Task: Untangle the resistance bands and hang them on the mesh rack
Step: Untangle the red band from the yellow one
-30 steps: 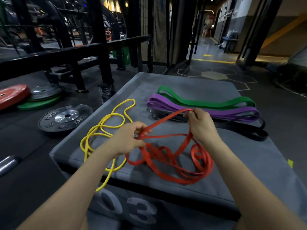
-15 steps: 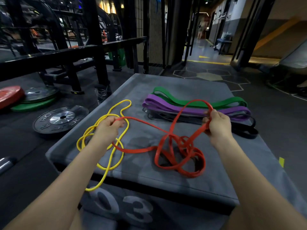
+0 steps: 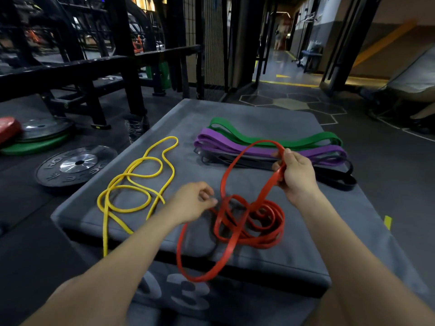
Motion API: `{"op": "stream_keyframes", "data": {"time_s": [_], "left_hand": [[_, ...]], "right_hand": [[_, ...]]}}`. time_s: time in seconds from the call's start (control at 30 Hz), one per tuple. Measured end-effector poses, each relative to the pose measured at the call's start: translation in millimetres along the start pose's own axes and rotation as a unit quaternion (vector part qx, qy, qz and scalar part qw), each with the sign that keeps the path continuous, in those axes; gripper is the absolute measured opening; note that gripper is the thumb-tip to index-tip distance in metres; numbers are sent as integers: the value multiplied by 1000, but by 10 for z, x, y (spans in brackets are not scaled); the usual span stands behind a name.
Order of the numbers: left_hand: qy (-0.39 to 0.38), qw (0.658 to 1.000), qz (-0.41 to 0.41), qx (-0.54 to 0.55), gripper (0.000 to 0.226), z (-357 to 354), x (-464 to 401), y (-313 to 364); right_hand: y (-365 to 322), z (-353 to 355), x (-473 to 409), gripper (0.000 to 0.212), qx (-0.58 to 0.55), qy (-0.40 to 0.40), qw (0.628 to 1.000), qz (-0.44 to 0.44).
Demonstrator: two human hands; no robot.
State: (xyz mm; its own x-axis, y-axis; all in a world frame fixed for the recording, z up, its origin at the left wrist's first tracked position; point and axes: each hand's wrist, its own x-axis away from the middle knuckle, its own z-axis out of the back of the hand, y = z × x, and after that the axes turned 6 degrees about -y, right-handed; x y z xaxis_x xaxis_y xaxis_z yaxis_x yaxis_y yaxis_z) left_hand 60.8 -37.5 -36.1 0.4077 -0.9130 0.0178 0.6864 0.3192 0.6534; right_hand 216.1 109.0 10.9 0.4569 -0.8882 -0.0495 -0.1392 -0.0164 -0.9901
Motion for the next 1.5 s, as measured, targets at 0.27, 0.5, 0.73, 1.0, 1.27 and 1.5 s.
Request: {"op": "stream_keyframes", "data": {"time_s": [0.27, 0.5, 0.73, 1.0, 1.27, 1.5], "left_hand": [[15, 994, 16, -103, 48, -384, -150, 145], [-75, 984, -69, -145, 24, -372, 11, 311], [187, 941, 60, 274, 23, 7, -374, 67], [216, 966, 6, -145, 31, -67, -343, -196], [-1, 996, -70, 55, 48, -346, -227, 90], [13, 998, -3, -62, 26, -539, -283, -66]], "right_hand": [[18, 88, -2, 35, 55, 10, 998, -2], [36, 167, -10, 34, 65, 16, 998, -2], [90, 277, -17, 39, 159, -9, 985, -65], [152, 424, -68, 39, 182, 11, 977, -107], [193, 409, -94, 40, 174, 11, 979, -103], [217, 405, -88, 41, 207, 8, 974, -95]]}}
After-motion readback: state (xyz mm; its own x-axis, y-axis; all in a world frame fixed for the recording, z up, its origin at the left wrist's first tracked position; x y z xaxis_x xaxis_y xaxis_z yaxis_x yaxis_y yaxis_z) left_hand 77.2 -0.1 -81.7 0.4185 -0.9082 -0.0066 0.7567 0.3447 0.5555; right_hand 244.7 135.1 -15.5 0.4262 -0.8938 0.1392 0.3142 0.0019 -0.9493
